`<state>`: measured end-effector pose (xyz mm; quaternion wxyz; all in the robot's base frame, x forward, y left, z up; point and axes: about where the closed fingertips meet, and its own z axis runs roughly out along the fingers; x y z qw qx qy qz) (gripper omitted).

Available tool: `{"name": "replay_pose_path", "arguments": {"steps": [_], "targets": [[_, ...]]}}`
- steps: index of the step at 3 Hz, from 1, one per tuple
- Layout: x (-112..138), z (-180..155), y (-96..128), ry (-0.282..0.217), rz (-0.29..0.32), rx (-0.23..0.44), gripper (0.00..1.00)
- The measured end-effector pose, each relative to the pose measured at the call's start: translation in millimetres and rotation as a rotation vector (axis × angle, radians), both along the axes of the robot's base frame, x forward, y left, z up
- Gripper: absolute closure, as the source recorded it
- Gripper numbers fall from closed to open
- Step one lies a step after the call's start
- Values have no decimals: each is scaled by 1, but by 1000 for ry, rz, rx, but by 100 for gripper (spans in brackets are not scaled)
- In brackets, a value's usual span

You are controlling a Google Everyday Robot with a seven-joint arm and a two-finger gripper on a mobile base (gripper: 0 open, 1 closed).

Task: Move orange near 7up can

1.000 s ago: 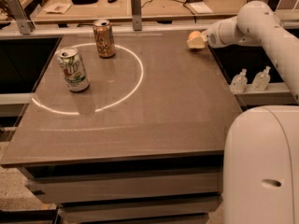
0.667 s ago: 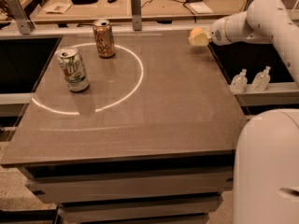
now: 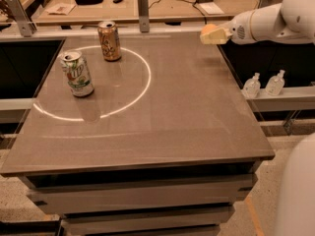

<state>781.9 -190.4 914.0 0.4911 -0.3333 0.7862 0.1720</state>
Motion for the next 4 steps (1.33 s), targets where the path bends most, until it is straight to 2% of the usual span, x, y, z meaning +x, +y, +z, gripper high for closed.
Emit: {"name": "replay_pose_path", "arguments": {"steps": [1,2,3,4], "targets": [[-35,12,13,-19,20,32,100],[-68,4,38,-21,73,90,100],[-94,-2,67,-32,157,120,100],[-104,-5,89,-45,215,129,100]]}}
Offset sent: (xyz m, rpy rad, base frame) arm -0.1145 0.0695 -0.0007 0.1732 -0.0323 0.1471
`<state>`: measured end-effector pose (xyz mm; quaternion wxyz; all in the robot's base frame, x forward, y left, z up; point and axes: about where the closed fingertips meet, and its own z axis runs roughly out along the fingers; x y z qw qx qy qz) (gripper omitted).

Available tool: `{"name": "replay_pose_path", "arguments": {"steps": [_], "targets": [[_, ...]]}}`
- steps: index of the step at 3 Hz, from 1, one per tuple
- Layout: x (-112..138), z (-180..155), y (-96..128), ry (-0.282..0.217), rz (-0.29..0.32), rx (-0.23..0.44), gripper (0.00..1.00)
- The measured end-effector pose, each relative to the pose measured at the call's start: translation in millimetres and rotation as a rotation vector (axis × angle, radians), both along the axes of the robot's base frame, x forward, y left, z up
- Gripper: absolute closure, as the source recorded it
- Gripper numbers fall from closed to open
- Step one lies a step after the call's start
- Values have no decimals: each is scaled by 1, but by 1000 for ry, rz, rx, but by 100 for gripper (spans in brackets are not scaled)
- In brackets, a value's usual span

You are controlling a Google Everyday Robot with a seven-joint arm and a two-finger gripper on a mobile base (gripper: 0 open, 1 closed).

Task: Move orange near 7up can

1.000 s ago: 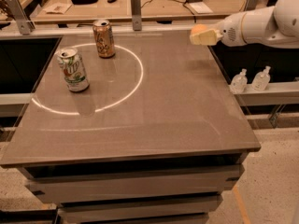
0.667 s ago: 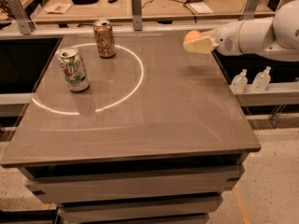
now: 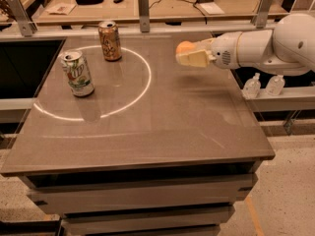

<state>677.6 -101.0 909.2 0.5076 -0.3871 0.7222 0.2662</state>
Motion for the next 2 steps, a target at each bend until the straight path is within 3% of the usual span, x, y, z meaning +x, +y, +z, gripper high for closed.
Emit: {"name": "replay_pose_path", "arguments": {"steps": [1,2], "targets": [[-10,-2,21,-2,69,8,100],[-10,-2,21,-2,70,8,100]]}}
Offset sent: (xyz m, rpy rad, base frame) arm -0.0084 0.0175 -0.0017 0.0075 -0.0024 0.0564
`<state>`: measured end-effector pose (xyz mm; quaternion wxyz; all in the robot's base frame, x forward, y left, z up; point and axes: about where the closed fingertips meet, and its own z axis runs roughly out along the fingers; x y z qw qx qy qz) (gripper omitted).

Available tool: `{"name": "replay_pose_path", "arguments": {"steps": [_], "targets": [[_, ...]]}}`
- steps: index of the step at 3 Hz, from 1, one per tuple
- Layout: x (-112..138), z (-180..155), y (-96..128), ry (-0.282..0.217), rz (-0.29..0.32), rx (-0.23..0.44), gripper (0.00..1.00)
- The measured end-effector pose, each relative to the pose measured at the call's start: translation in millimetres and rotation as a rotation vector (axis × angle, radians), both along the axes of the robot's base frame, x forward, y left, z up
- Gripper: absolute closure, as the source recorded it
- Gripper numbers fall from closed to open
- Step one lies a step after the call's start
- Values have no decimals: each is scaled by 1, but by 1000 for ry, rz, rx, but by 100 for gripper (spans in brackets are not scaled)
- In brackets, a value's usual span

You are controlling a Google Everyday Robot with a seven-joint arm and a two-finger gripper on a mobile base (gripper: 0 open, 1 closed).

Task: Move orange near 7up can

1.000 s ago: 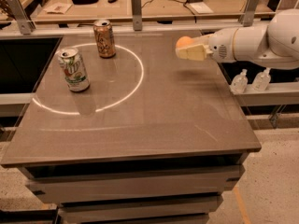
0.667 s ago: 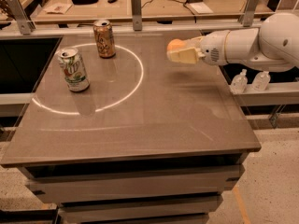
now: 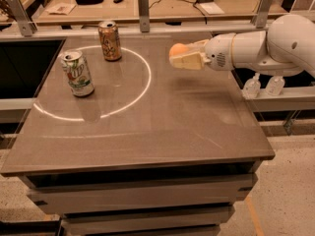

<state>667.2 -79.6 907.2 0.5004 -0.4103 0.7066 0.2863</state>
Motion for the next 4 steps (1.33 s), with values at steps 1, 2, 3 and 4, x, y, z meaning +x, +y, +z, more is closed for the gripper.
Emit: {"name": "replay_pose_path", "arguments": {"steps": [1,2,3,4], "targets": [[-18,7,22,-13,83,0,100],[-43,16,52,-15,185,19,100],[-61,16,83,-7,251,25,100],[-73,12,120,6,296,40,100]]}}
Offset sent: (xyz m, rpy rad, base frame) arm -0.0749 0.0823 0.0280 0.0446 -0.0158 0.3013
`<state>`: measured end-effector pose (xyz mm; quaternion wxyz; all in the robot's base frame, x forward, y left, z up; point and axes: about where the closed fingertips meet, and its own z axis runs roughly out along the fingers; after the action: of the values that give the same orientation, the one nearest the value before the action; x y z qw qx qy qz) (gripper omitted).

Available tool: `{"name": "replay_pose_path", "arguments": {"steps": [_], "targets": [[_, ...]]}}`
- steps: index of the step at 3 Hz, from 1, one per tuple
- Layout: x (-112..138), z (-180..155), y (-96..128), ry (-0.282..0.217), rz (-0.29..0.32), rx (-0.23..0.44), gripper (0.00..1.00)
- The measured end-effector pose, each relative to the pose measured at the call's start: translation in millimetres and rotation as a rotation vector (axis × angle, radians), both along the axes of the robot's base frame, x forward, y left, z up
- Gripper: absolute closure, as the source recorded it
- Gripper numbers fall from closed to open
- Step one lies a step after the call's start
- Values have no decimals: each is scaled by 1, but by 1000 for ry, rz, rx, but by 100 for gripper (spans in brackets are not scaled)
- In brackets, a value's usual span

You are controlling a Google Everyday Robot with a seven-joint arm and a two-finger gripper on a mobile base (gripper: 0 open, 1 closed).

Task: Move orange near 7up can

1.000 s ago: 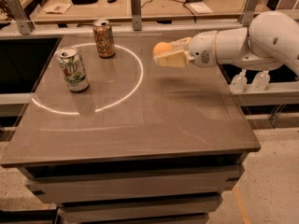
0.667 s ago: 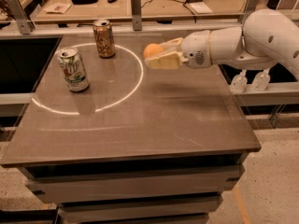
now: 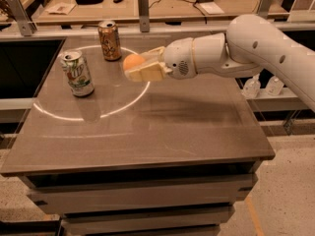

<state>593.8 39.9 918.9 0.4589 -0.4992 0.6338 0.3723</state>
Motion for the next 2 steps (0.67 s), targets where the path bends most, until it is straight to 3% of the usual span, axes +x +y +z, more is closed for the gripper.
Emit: {"name": "replay_pose_path", "arguments": {"steps": [2], "targets": [[-32,-3,55,25,97,33,100]]}}
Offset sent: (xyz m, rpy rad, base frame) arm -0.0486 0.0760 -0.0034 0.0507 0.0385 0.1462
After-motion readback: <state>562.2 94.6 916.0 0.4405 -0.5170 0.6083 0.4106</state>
